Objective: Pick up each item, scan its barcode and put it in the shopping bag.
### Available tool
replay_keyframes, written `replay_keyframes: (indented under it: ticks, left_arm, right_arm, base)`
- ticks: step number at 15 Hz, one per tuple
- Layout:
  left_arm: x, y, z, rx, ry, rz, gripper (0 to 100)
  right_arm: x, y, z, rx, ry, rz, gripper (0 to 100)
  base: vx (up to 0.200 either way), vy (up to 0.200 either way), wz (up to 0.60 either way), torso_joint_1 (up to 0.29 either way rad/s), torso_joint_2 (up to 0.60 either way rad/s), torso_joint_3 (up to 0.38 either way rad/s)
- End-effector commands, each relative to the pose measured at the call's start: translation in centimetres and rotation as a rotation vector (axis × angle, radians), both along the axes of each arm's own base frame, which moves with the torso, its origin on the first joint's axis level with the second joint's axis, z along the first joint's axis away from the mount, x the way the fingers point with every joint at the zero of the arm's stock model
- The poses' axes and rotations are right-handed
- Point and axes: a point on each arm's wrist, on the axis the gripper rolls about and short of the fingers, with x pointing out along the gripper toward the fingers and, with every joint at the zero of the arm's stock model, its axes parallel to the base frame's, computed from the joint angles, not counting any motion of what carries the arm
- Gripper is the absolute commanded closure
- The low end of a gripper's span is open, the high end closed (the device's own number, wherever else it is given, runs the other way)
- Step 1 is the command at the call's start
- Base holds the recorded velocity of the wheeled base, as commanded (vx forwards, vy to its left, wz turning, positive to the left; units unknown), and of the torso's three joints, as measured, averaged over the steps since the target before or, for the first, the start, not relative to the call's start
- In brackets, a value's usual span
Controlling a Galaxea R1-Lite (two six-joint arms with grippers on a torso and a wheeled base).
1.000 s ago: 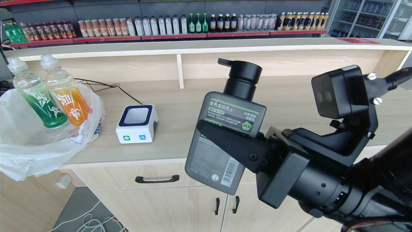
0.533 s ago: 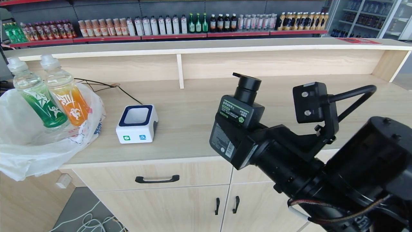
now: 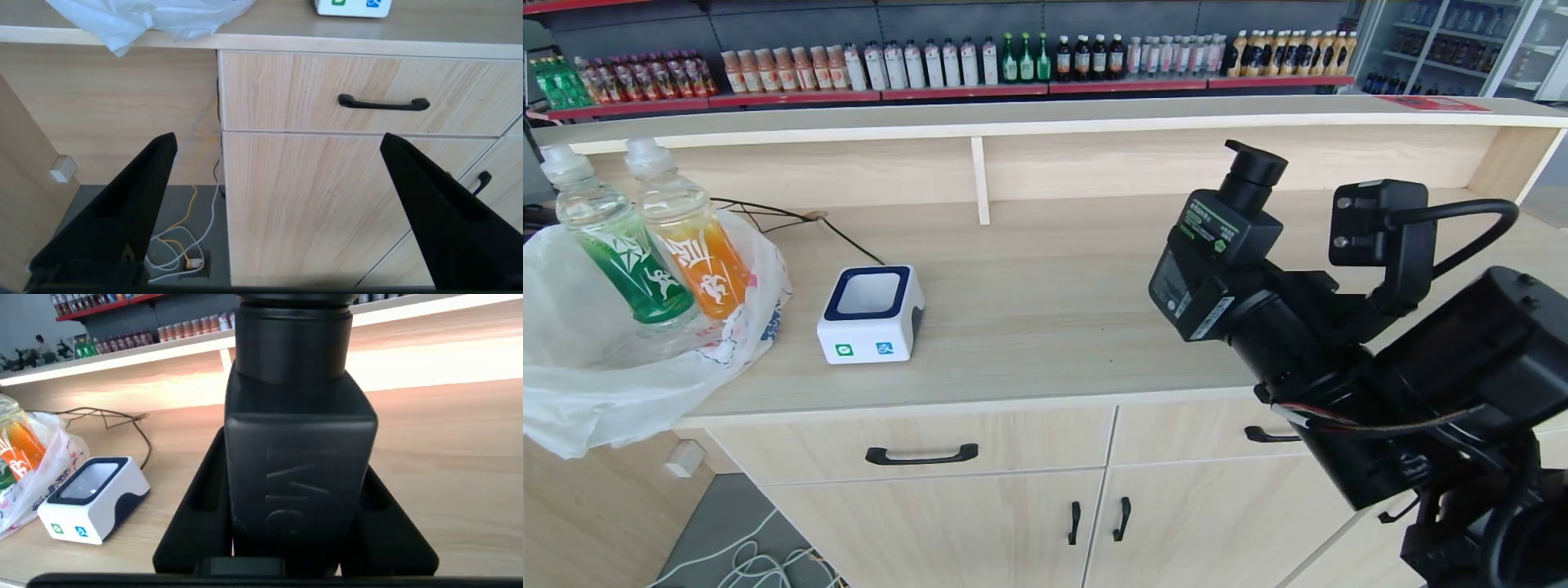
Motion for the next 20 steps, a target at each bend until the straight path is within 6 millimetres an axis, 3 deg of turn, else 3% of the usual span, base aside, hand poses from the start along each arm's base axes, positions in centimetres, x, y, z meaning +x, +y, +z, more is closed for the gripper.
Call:
replay_keyframes:
  ticks: [1,5,7,10,20]
  left_arm:
    - [0.0,0.0,0.0,-0.003,0.000,0.000,0]
    - [0.0,0.0,0.0,-0.008,0.000,0.000,0]
    - [0.0,0.0,0.0,-0.009,0.000,0.002,0]
    - [0.0,0.0,0.0,-0.009,0.000,0.002,0]
    - [0.0,0.0,0.0,-0.009,0.000,0.000,0]
  right_arm:
    - [0.0,-0.1,-0.7,-0.013,0.017,0.001,100]
    - [-0.3,-0.2,-0.3,0.037,0.000,0.049,100]
    - [-0.4,-0.4,-0.3,0.052,-0.016,0.066,100]
    - [1.3,-2.1,0.7,0.071,-0.057,-0.015,100]
    - [-1.3,-4.0,1.1,0.101,-0.057,-0.002,100]
  base:
    - [0.000,0.000,0.00,0.000,0.00,0.000]
    - [0.000,0.000,0.00,0.000,0.00,0.000]
    - [0.000,0.200,0.00,0.002,0.00,-0.002]
    - [0.000,0.200,0.00,-0.004,0.00,0.004]
    - [0.000,0.200,0.00,0.004,0.00,0.003]
